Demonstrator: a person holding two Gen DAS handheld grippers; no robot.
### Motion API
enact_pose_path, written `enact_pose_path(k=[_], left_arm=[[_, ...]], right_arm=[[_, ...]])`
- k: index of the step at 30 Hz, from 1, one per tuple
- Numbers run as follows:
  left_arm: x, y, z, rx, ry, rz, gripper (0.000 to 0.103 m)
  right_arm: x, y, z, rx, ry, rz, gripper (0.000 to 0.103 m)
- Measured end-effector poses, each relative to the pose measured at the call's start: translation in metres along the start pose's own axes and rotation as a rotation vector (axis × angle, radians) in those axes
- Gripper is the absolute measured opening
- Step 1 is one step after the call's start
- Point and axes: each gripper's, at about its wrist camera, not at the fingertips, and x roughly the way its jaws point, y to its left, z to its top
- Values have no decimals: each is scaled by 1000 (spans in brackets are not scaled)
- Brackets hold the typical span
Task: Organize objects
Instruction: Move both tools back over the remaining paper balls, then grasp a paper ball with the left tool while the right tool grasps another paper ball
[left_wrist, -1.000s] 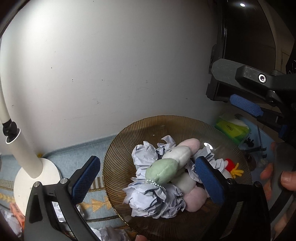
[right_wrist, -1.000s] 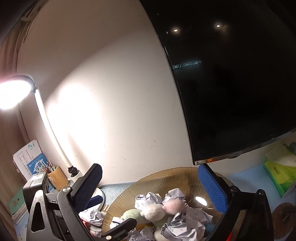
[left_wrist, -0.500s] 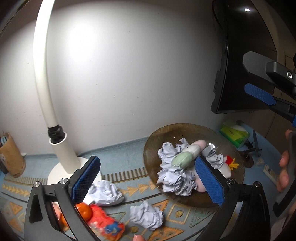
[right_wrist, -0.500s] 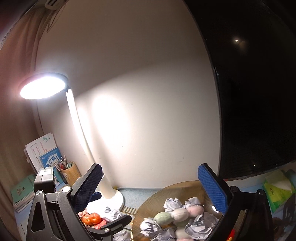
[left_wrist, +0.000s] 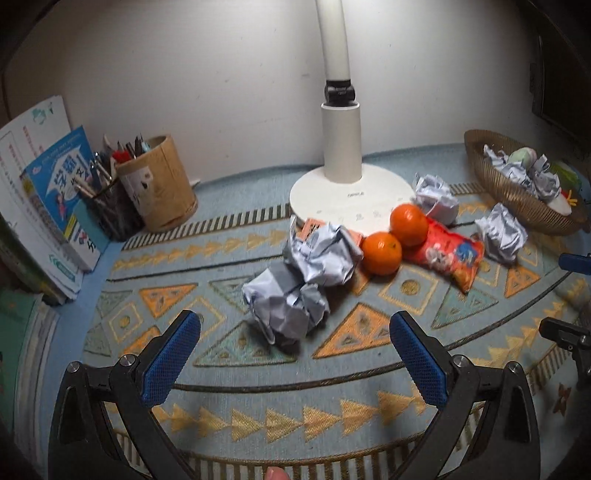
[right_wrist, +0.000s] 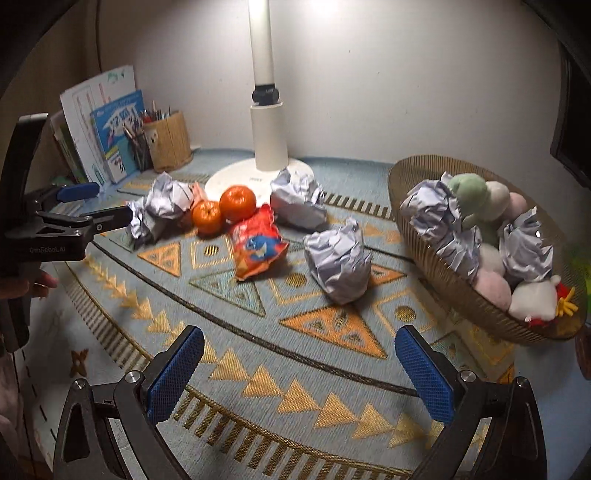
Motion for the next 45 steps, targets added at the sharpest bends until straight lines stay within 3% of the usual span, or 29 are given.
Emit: enact_pose_path(k=[4, 8, 13, 15, 18, 38, 39, 40, 41, 45], left_arm=[[28, 7, -11, -27, 55, 1, 103], [46, 3, -6, -18, 68, 20, 103], [62, 24, 1, -145, 115, -86, 103], [61, 30, 3, -172, 104, -86, 102], [61, 23, 5, -150, 112, -59, 103], [59, 24, 5, -157, 109, -67, 103], [57, 25, 5, -160, 100, -68, 86], [51, 26, 6, -164, 70, -71, 66], [45, 27, 5, -172, 47, -77, 45], [34, 37, 4, -222, 19, -96, 44]], right_arm=[[29, -8, 4, 35, 71, -47, 103], [49, -15, 16, 54, 96, -31, 103], [65, -23, 32, 77, 68, -52, 103], [68, -22, 36, 75, 71, -56, 103], [68, -23, 36, 81, 70, -51, 103], [75, -22, 50, 109, 64, -74, 100], [72, -21, 50, 105, 44, -76, 82], [67, -19, 50, 96, 17, -74, 43], [64, -16, 51, 82, 3, -75, 45], [57, -7, 52, 35, -36, -49, 44]])
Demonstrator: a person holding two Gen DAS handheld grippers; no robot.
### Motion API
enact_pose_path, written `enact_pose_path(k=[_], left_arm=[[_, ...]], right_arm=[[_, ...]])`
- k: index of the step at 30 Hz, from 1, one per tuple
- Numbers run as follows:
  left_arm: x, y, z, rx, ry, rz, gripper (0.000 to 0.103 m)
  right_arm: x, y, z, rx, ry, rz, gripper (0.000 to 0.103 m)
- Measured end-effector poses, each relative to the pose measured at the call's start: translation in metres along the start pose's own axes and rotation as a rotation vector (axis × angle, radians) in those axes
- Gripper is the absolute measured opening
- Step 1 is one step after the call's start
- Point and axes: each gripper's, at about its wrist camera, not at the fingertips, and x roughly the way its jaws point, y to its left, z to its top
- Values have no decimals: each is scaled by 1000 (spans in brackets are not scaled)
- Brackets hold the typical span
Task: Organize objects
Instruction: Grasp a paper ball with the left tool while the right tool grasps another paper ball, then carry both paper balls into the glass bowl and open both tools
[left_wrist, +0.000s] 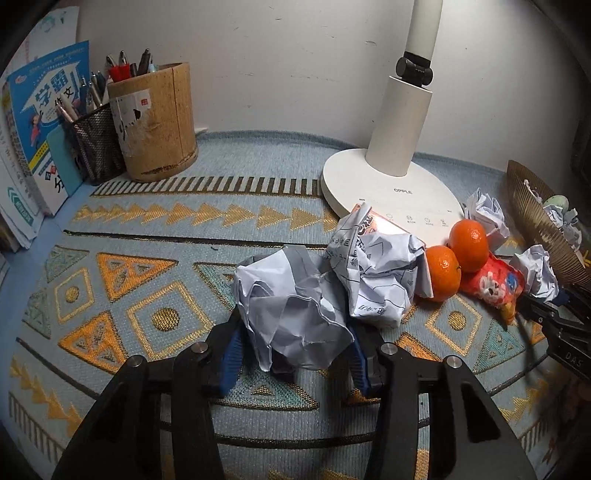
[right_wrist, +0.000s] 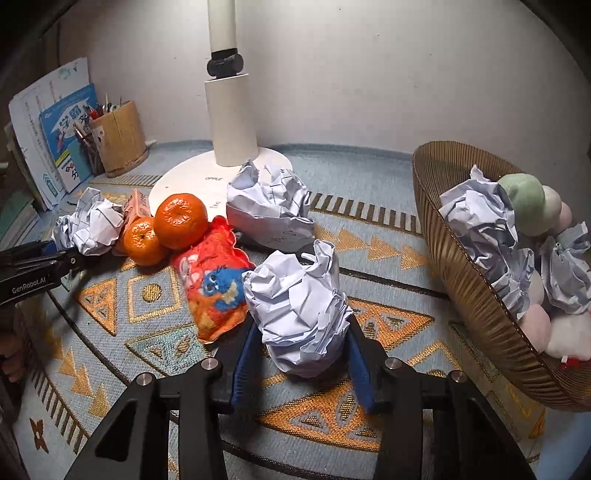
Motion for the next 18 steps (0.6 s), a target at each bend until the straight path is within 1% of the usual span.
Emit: enact_pose_path(k=[2, 4, 8, 10, 12, 15, 16, 18], left_arm=[[-12, 3, -1, -19, -44, 15, 44], [-26, 6, -3, -38, -96, 47, 45], [-48, 17, -6, -77, -188, 62, 46], [-54, 20, -6, -95, -205, 67, 46], [-56, 25, -5, -102, -212, 67, 46], [-54, 24, -3, -92, -214, 57, 46], [-44, 23, -1, -87, -212, 58, 46], [-44, 20, 0, -77, -211, 58, 46]], right_arm=[[-9, -4, 0, 12, -51, 18, 44], [-18, -7, 0, 33, -98, 33, 44], [-31, 0, -4, 22, -190, 78, 44], [-39, 5, -7, -8, -225, 107, 45], [-44, 9, -9, -35, -239, 122, 45], [-43, 14, -10, -61, -234, 138, 45], [-43, 14, -10, -64, -231, 136, 45], [-44, 15, -11, -67, -228, 137, 45]])
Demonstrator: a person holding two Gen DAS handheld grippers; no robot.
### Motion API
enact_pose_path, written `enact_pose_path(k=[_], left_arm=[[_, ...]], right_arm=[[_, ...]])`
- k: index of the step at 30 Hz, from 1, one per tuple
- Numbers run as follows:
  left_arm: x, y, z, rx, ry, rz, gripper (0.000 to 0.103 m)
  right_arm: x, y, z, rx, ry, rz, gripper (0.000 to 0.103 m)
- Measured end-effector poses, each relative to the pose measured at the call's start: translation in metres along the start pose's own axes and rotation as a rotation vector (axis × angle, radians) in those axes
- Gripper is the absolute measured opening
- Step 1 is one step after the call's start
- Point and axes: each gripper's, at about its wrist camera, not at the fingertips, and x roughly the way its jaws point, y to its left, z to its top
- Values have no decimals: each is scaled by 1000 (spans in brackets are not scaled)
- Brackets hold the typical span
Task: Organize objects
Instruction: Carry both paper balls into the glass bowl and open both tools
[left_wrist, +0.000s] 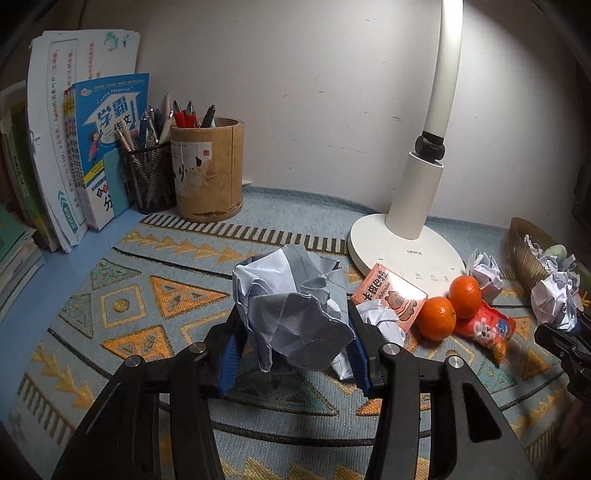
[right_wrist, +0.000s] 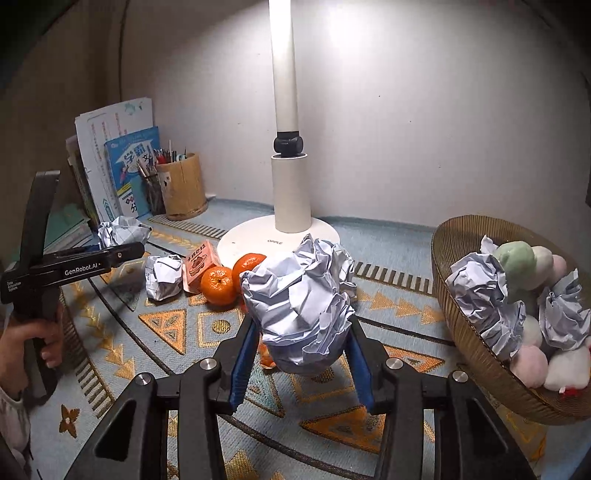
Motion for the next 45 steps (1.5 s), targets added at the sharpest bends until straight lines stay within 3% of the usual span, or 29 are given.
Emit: enact_pose_path(k=[6, 9, 12, 16, 20, 26, 30, 37, 45], left_arm=[[-1, 0, 0, 9, -13, -4, 46], [-12, -1, -2, 10, -69, 26, 46], [-24, -5, -3, 32, -132, 53, 46], [-23, -17, -1, 59, -124, 71, 46], [-31, -48, 18, 44, -150, -38, 46], [-47, -157, 71, 162, -235, -230, 47], [-46, -236, 85, 240, -222, -407, 48], [-11, -338, 49, 390, -149, -486, 47], [3, -366, 30, 439, -97, -505, 47]], right_arm=[[1, 0, -1, 6, 8, -8, 45], [0, -1, -1, 12, 7, -49, 45], [-6, -7, 0, 43, -21, -38, 45], [-35, -17, 25, 87, -103, -5, 45], [-66, -39, 67, 92, -154, -20, 45], [-99, -95, 116, 129, -188, -88, 46], [-106, -136, 124, 154, -167, -162, 46], [-101, -194, 103, 242, -111, -263, 46], [-106, -219, 87, 341, -115, -252, 46]])
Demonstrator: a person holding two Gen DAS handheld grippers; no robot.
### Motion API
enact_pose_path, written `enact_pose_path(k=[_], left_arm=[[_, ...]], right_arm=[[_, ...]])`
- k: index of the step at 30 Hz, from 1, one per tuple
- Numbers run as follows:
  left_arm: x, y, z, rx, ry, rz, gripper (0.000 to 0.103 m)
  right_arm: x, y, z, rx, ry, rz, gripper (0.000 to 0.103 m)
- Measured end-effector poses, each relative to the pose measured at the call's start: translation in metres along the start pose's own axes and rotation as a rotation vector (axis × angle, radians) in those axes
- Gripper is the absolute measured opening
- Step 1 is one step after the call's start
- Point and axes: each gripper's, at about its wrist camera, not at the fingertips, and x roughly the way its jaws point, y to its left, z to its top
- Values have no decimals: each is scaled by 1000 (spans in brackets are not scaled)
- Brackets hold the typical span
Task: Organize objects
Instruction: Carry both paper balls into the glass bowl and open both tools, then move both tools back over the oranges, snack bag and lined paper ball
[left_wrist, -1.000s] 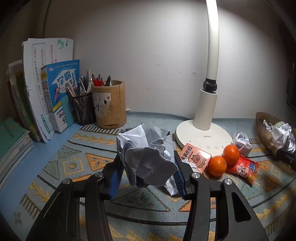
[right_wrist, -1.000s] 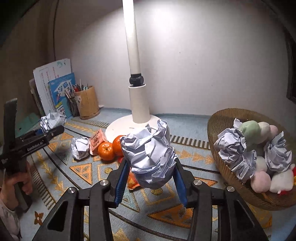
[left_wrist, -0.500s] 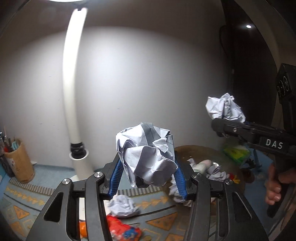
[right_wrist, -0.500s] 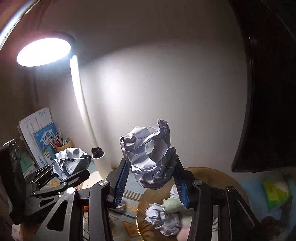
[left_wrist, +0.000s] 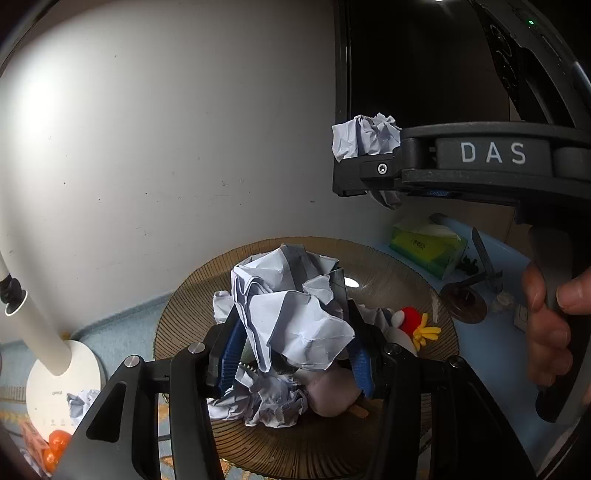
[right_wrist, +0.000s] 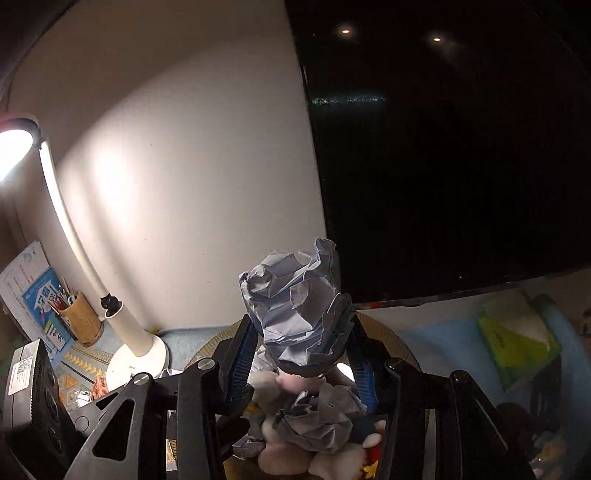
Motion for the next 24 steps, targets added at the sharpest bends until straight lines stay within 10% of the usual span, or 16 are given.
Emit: enact_pose_path(k=[4, 7, 8, 9, 24], left_arm=[[1, -4, -2, -2, 7, -11, 47], [11, -3, -3, -1, 50, -9, 61], [17, -3, -4, -10, 89, -14, 98], [21, -3, -5, -19, 115, -28, 103], [2, 5, 1, -12, 71, -7, 103]], right_arm=[[7, -14, -1, 12, 8, -22, 52], [12, -18, -1, 26, -14, -58, 103], [15, -20, -2, 42, -5, -45, 103], [19, -22, -3, 58, 21, -34, 103], [4, 12, 6, -16, -20, -66, 103]])
